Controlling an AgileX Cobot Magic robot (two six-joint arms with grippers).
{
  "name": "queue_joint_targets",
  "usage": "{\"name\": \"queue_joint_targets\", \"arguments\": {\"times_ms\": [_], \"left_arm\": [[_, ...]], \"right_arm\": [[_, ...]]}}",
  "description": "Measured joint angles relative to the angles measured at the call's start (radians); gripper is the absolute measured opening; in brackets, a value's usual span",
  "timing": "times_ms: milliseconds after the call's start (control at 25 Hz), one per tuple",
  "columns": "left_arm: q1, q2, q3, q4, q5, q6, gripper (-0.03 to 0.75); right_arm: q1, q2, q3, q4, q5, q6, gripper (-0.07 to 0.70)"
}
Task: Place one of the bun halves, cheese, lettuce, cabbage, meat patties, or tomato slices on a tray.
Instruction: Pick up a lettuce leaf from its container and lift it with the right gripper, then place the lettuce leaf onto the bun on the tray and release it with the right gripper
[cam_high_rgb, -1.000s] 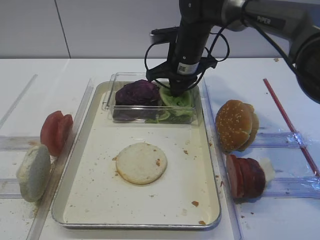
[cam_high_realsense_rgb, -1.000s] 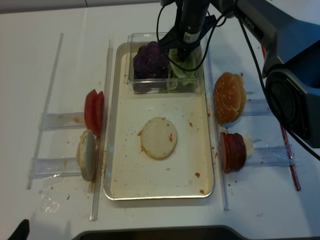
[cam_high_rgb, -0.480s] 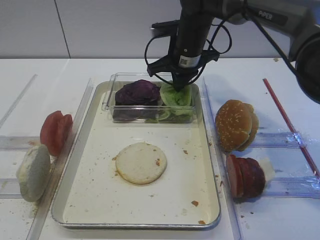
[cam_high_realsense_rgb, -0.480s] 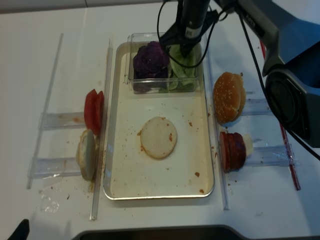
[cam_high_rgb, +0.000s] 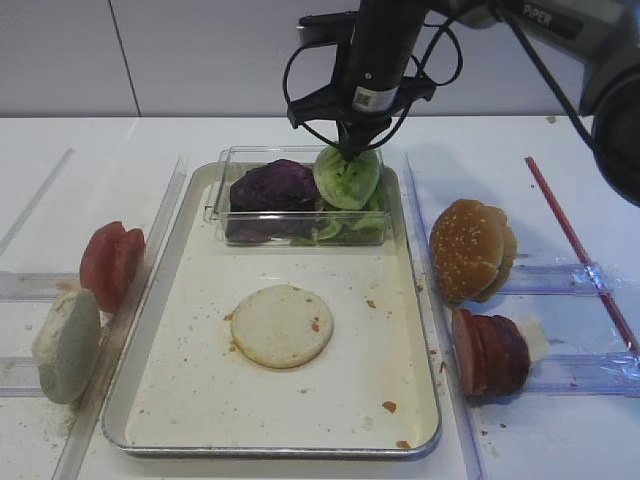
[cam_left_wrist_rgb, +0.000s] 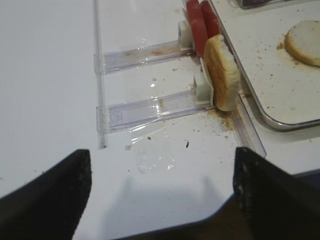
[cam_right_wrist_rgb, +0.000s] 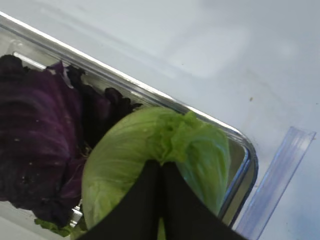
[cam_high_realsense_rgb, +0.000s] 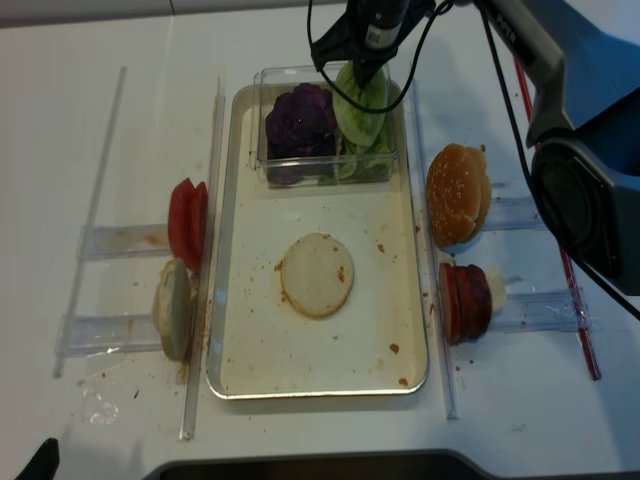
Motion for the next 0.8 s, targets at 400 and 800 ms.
{"name": "queue_joint_targets", "arguments": {"times_ms": [400, 800], "left_arm": [[0.000, 0.000, 0.000, 0.000, 0.000, 0.000, 0.533], [0.000, 0.000, 0.000, 0.000, 0.000, 0.000, 0.533]], "right_arm": [[0.000, -0.068, -0.002, 0.002, 0.004, 0.000, 0.018], [0.034, -0.110, -0.002, 0.004, 0.007, 0.001, 0.018]]}}
